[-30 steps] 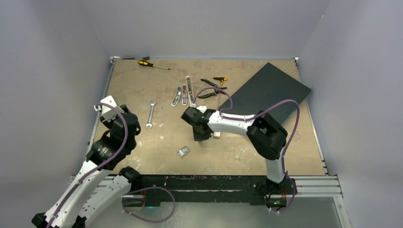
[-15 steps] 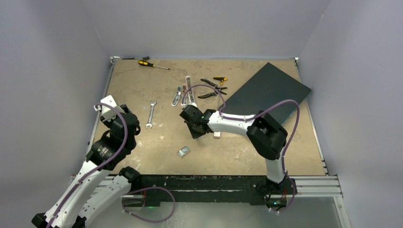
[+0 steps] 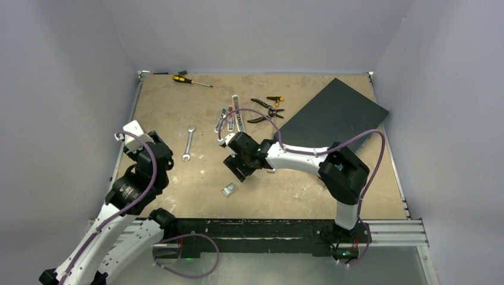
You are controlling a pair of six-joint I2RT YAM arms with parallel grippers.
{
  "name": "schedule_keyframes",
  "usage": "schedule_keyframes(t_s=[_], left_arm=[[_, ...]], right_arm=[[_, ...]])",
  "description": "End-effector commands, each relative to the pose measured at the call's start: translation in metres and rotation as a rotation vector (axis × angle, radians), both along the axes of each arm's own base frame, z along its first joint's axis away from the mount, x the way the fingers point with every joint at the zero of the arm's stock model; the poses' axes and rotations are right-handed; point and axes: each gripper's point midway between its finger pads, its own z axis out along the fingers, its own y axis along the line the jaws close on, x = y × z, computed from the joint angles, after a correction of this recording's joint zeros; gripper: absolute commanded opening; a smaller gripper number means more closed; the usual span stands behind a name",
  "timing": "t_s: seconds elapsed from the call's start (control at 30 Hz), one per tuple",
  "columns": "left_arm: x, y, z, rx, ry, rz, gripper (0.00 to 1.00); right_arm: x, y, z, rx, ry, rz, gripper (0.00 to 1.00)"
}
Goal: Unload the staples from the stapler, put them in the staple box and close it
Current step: Pick up the staple from the center of the board.
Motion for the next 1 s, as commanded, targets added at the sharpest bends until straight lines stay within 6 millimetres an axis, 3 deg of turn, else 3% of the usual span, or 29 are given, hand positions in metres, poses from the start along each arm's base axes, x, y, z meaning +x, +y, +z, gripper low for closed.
schedule_keyframes(t_s=[0.0,0.27,0.47,0.77,0.97], left_arm=[[0.001,0.002,0.004,0.005,-0.011,0.008,0.48],[0.002,0.001,0.002,0.011,-0.001,0.006,0.48],[0.002,0.001,0.002,0.011,-0.002,0.007,0.48],[0.002,0.0,0.003,0.009,-0.003,0.002,0.48],[0.002,0.0,0.002,0.01,-0.002,0.002,0.48]], right_arm=[[0.006,0.006,0.021,0.068,-0.019,-0.128,0.67],[0.0,-0.001,0.005,0.016,0.137,-0.529,0.55],[0.003,-0.006,0.004,0.055,0.14,-0.725,0.53],[0.0,-0.019,-0.009,0.0,0.142,-0.806,0.51],[0.0,-0.016,-0.014,0.006,0.153,-0.81,0.41]])
